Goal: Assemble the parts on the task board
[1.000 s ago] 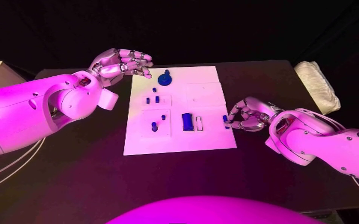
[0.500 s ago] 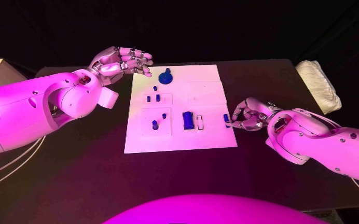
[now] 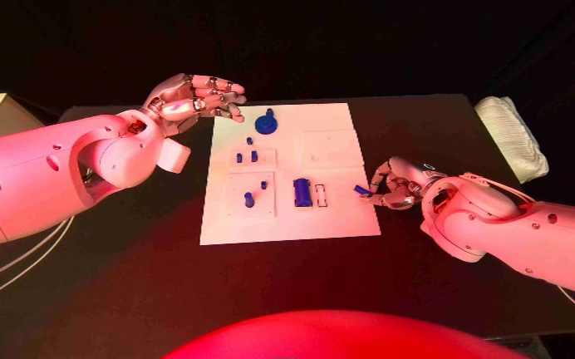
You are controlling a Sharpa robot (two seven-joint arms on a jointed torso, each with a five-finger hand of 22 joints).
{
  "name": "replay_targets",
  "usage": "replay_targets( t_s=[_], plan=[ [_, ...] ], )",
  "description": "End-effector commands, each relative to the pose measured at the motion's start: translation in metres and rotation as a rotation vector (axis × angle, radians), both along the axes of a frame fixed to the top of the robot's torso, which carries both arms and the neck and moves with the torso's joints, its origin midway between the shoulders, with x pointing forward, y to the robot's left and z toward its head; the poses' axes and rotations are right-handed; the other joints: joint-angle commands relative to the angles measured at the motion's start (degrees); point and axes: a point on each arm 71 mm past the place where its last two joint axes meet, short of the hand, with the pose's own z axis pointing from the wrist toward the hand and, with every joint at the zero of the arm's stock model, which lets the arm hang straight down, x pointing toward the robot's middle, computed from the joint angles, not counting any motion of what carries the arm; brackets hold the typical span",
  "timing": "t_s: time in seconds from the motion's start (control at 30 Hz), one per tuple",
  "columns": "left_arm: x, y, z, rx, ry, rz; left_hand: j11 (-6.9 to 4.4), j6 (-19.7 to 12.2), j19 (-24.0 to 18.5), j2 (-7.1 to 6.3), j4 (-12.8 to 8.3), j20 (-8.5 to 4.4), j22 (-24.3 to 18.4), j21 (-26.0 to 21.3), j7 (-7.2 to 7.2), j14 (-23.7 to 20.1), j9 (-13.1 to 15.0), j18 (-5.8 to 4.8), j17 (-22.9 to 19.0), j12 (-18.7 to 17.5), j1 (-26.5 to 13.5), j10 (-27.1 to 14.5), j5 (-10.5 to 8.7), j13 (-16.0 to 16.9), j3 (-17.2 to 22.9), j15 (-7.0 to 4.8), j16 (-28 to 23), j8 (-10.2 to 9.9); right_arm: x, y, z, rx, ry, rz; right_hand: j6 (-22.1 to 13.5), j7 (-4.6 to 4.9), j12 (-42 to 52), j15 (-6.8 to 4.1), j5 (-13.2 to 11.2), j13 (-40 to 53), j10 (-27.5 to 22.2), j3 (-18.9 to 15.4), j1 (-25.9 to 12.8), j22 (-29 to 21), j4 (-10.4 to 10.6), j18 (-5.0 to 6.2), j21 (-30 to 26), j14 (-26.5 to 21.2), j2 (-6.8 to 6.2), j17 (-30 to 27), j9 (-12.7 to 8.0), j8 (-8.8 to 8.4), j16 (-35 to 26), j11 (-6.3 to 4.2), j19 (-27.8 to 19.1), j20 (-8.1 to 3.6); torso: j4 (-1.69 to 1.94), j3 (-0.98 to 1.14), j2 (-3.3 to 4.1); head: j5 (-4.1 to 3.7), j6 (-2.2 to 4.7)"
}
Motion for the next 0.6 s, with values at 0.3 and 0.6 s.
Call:
replay_targets(
  t_s=[0.3, 0.6],
  plan=[
    [-0.0011, -0.0012, 0.0009, -0.015, -0.001, -0.019, 0.14, 0.1, 0.3, 0.1, 0.4, 0.02, 0.0, -0.2, 0.23, -0.1, 0.0, 0.67, 0.0, -0.3, -0.4, -0.1, 0.15, 0.1, 0.1, 0.39, -0.4, -0.2, 0.0, 0.0108, -0.0007, -0.01, -0.016, 0.025, 0.4, -0.37, -0.1, -0.42, 0.7, 8.2, 0.3, -0.1, 2.9, 9.9, -0.5, 0.0, 0.0, 5.5, 0.1, 13.0, 0.0, 0.65, -0.1, -0.57, 3.1, -0.24, 0.01, -0.09, -0.02, 0.13, 0.02],
    [-0.0015, -0.001, 0.001, -0.014, 0.0, -0.02, 0.15, 0.1, 0.4, 0.1, 0.5, 0.03, -0.2, -0.3, 0.23, -0.1, 0.0, 0.68, 0.1, -0.3, -0.5, -0.1, 0.15, 0.1, 0.1, 0.4, -0.4, -0.2, 0.0044, 0.0135, -0.0061, -0.083, -0.005, 0.066, 0.4, -0.38, -0.7, -0.56, -0.3, 7.9, -0.2, 6.4, 11.0, 9.8, -4.7, 0.08, -0.8, 5.4, -0.69, 12.7, -0.7, 0.18, -0.4, -0.68, 3.0, -0.45, 0.06, -0.05, -0.04, 0.33, -0.26]
  ],
)
